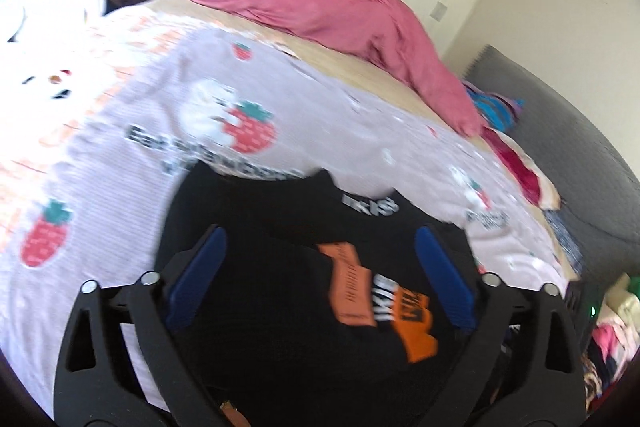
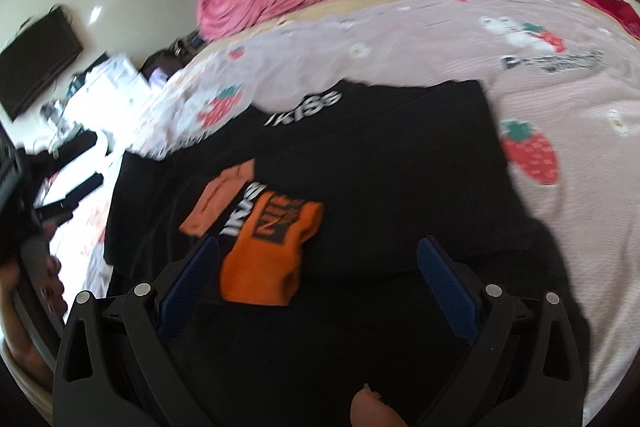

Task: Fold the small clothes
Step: 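Withdraw the open left gripper from the shirt, then grasp the orange cuff on the folded shirt with the right gripper, then lay the orange cuff flat on the shirt body and open the right gripper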

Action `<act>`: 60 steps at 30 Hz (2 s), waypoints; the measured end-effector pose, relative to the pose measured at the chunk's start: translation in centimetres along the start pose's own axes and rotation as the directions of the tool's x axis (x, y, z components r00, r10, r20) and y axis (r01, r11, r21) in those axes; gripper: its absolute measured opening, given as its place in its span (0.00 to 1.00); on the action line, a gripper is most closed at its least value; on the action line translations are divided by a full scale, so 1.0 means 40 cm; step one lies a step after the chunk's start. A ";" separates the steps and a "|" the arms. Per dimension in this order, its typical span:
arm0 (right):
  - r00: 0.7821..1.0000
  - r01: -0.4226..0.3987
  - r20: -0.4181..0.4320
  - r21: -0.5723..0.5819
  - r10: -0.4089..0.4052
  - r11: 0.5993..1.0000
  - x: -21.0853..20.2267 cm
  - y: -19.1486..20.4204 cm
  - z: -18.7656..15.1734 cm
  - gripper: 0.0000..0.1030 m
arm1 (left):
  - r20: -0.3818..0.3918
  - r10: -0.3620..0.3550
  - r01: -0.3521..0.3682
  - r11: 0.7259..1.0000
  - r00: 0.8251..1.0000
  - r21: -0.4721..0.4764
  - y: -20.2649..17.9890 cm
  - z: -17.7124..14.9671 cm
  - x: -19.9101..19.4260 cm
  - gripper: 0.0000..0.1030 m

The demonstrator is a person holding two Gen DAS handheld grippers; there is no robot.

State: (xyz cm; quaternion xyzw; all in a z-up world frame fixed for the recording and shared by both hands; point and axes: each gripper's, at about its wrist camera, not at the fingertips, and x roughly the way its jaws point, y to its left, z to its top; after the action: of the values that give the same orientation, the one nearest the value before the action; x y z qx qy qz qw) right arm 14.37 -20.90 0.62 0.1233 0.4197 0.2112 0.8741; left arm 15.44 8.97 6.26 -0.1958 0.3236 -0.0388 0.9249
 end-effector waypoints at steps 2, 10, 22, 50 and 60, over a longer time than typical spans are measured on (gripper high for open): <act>1.000 -0.008 -0.017 -0.027 0.008 1.000 0.022 0.024 -0.002 0.95 | 0.021 0.042 -0.042 0.999 0.999 -0.016 0.029 0.013 -0.011 0.91; 0.997 -0.024 -0.069 -0.046 0.020 0.999 0.083 0.051 -0.002 0.90 | 0.058 0.117 -0.113 0.990 0.991 -0.081 0.125 0.039 -0.057 0.91; 0.994 -0.048 -0.103 -0.063 0.042 0.997 0.139 0.083 0.026 0.14 | 0.054 0.144 -0.134 0.980 0.988 -0.150 0.200 0.053 -0.076 0.91; 0.984 -0.025 0.172 -0.128 0.047 0.991 -0.082 -0.021 0.148 0.10 | -0.015 0.123 -0.124 0.986 0.992 -0.116 0.161 0.038 -0.012 0.91; 0.987 -0.043 0.150 -0.079 0.055 0.996 -0.062 -0.066 0.116 0.10 | -0.085 0.076 -0.078 0.997 0.993 -0.026 0.065 -0.007 0.064 0.90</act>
State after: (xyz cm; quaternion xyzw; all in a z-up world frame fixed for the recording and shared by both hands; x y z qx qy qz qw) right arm 17.33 -24.55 4.14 0.1162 0.3405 0.2382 0.9021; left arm 17.14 10.75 3.58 -0.1949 0.3700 -0.0065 0.9083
